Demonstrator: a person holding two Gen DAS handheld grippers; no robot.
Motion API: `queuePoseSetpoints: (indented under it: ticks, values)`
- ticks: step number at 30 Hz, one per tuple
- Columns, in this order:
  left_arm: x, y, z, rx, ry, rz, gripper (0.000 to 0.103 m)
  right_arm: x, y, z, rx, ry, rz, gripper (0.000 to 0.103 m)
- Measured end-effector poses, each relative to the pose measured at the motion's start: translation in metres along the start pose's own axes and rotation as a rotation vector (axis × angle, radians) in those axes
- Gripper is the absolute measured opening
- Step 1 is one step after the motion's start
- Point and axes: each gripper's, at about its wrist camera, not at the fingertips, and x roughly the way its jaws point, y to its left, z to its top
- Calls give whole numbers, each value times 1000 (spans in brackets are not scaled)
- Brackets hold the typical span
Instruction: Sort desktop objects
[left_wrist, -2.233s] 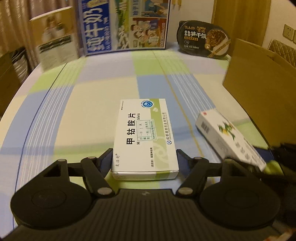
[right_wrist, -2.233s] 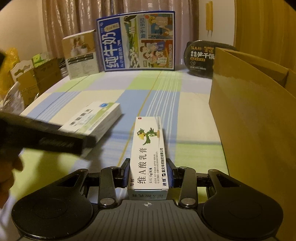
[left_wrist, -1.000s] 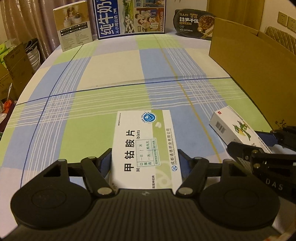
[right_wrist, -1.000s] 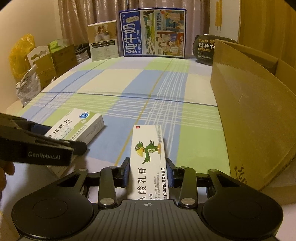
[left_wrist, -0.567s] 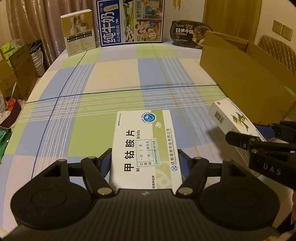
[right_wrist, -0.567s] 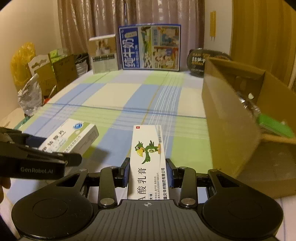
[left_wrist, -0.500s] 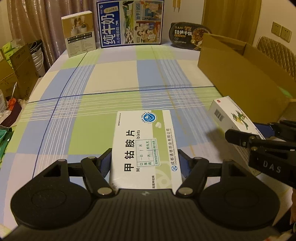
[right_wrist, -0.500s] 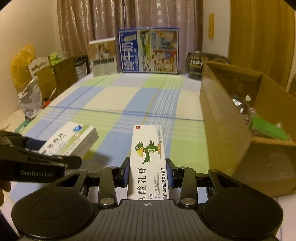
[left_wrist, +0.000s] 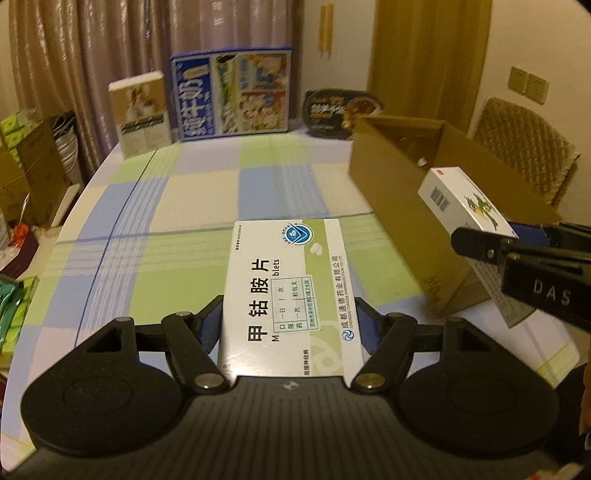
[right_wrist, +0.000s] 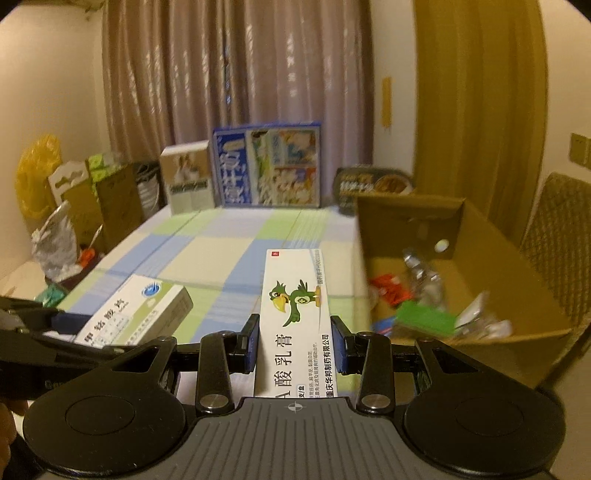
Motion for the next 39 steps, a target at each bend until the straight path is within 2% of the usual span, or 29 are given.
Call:
queuePoseSetpoints:
  ticks: [8,14,18,25,34,36,39]
  values:
    - [2,-51,44,17,-51,-100,67,-19,-56,33,10,-67,-87,35]
    - [21,-94,85,40,-83,-161,67,-9,-108,50,47,-79,-135,36]
    - [40,-121,109,44,-78,-209,67,3,-137,56,81,-79,-153,35]
    - [75,-153,132,66,-61,-222,67,20,-169,60,124,-69,-155,35]
    - [109,-162,136,57,-37,-217,68,39,-182,59,138,-58,-163,35]
    - [115,-163,137,60,-30,-216,73,42,-185,59,143,-56,-168,35]
    - [118,-162,138,69,-38,-209,74,45,-188,57,144,-50,-169,35]
